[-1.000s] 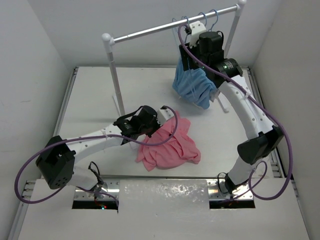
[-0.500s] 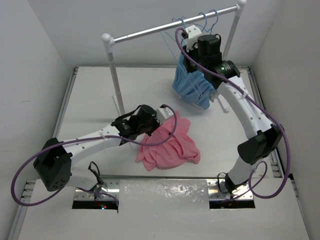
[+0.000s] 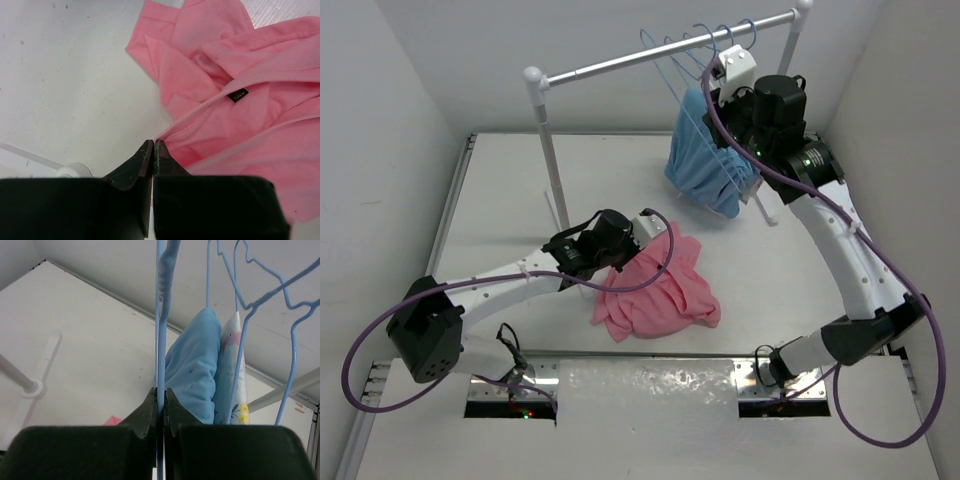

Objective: Place the t-shirt on the hanger
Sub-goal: Pick up the hanger from the clothesline, then place the T-shirt on the hanger.

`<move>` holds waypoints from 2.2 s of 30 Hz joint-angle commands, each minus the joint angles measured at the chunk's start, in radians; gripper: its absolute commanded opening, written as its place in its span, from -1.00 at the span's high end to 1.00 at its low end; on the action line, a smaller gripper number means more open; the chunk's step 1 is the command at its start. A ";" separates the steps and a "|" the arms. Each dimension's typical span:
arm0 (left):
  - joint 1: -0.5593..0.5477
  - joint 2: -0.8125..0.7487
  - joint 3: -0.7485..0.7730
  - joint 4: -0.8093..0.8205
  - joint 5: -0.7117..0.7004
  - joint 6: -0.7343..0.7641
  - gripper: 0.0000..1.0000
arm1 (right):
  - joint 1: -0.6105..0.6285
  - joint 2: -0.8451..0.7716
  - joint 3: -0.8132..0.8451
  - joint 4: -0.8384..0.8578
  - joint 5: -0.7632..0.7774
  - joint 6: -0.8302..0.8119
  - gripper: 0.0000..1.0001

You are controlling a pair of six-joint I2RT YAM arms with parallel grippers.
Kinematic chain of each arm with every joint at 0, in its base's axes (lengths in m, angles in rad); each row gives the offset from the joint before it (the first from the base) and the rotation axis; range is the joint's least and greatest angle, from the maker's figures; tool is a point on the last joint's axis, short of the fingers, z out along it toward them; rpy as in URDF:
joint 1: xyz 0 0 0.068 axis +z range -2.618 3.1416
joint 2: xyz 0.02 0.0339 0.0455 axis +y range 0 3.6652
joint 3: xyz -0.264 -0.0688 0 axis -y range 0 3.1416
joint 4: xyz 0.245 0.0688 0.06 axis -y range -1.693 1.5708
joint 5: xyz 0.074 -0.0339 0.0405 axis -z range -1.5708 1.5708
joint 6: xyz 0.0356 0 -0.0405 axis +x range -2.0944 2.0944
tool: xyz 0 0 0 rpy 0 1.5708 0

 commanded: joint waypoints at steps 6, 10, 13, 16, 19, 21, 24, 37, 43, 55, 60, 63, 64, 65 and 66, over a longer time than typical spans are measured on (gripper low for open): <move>0.009 -0.019 0.022 0.066 -0.065 -0.005 1.00 | 0.008 -0.210 -0.389 0.051 -0.077 0.018 1.00; 0.011 0.019 0.059 0.063 -0.072 -0.019 1.00 | 0.011 -0.402 -0.627 0.075 -0.080 0.092 1.00; 0.015 0.066 0.100 0.040 -0.069 -0.034 1.00 | 0.014 -0.490 -0.758 0.025 -0.103 0.127 1.00; 0.017 0.102 0.134 0.024 -0.071 -0.045 1.00 | 0.015 -0.588 -0.828 -0.043 -0.111 0.148 1.00; 0.019 0.130 0.161 0.024 -0.088 -0.047 1.00 | 0.019 -0.663 -0.867 -0.186 -0.143 0.153 1.00; 0.020 0.144 0.181 0.023 -0.099 -0.050 1.00 | 0.020 -0.716 -0.905 -0.224 -0.169 0.158 1.00; 0.025 0.174 0.204 0.020 -0.118 -0.051 1.00 | 0.020 -0.775 -0.927 -0.284 -0.227 0.162 1.00; 0.026 0.234 0.280 0.017 -0.154 -0.038 1.00 | 0.019 -0.908 -0.960 -0.377 -0.365 0.171 1.00; 0.026 0.193 0.270 0.006 -0.106 -0.015 1.00 | 0.020 -0.884 -1.022 -0.250 -0.410 0.185 1.00; 0.028 0.101 0.220 0.005 0.062 0.030 1.00 | 0.022 -0.778 -1.128 -0.038 -0.502 0.214 1.00; 0.026 -0.005 0.201 -0.031 0.249 0.044 1.00 | 0.023 -0.770 -1.161 0.086 -0.491 0.256 1.00; 0.022 -0.052 0.186 -0.039 0.323 0.042 1.00 | 0.026 -0.750 -1.183 0.207 -0.502 0.280 1.00; 0.020 -0.060 0.187 -0.045 0.335 0.045 1.00 | 0.029 -0.738 -1.192 0.225 -0.503 0.286 1.00; 0.019 -0.066 0.189 -0.049 0.349 0.048 1.00 | 0.035 -0.731 -1.194 0.241 -0.505 0.288 1.00; 0.014 -0.077 0.191 -0.051 0.361 0.053 1.00 | 0.038 -0.723 -1.195 0.253 -0.507 0.290 1.00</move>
